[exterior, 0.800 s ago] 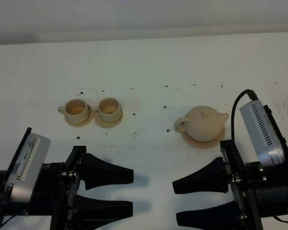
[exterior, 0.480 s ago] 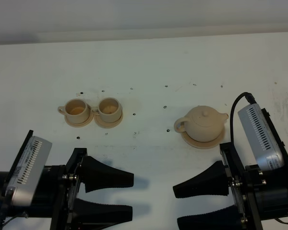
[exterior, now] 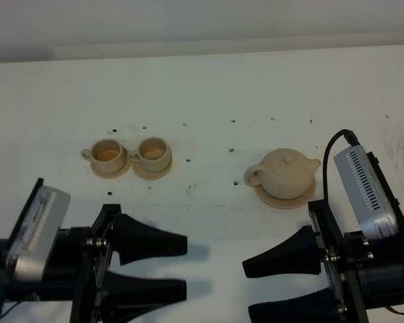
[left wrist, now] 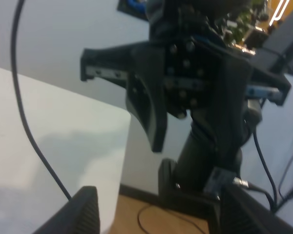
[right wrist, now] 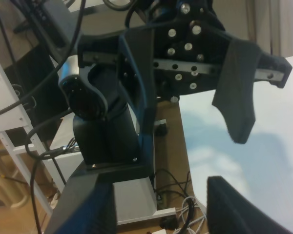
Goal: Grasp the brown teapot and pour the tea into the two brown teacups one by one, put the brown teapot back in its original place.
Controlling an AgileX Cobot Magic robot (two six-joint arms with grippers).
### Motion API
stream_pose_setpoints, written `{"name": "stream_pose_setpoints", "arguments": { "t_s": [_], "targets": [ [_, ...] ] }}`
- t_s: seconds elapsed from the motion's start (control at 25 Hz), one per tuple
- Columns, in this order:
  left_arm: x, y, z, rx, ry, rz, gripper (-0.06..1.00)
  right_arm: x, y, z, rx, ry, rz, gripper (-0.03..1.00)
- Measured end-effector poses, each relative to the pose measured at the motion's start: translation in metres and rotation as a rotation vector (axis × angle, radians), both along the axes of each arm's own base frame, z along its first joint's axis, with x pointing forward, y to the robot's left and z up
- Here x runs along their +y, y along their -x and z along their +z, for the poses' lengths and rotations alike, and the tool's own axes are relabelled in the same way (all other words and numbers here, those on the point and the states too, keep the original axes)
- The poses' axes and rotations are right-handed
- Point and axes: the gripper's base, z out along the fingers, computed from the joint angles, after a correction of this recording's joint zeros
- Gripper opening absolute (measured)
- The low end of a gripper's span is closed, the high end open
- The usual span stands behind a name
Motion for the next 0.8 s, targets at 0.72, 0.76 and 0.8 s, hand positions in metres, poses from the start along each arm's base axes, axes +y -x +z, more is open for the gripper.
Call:
{"name": "stream_pose_setpoints", "arguments": {
  "t_s": [0.72,0.76,0.8],
  "targets": [
    [0.020,-0.016,0.108,0.290,-0.583,0.223,0.51,0.003,-0.041,0.016,0.196,0.203,-0.291,0.42],
    [0.027,-0.015,0.106,0.302,-0.655,0.286,0.51,0.003,-0.046,0.019,0.196,0.223,-0.322,0.42],
    [0.034,-0.012,0.104,0.329,-0.721,0.356,0.51,0.003,-0.050,0.023,0.199,0.235,-0.350,0.42]
  ]
}}
